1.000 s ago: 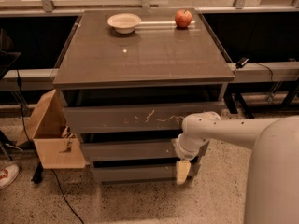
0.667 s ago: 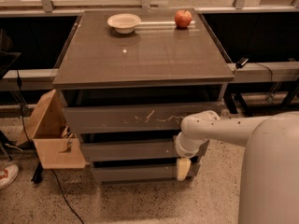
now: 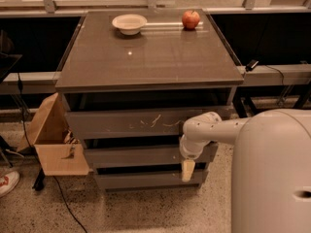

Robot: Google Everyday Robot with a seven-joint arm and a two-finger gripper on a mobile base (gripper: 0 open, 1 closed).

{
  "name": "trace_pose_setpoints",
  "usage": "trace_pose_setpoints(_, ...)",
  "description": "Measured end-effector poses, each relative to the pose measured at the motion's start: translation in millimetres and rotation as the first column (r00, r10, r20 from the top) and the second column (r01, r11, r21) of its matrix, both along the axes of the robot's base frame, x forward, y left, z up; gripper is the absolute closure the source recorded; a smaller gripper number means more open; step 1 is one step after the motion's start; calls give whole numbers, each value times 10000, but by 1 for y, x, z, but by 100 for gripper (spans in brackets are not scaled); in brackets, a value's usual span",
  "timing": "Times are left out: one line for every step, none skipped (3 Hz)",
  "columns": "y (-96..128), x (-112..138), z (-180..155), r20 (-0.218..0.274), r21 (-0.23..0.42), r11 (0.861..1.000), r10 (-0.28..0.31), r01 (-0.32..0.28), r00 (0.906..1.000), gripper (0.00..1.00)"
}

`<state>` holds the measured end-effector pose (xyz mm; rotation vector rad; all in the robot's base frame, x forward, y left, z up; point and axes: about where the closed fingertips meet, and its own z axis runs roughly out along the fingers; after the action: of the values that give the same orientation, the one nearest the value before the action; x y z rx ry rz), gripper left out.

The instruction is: Open middle drawer

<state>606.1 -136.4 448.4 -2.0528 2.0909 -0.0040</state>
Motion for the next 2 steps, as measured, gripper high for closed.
trace_pose_setpoints(4, 11, -23, -317, 152, 9998, -135, 140, 9994, 0)
trace_pose_setpoints(7, 14, -44, -683, 360, 9990, -229, 254, 9974, 19)
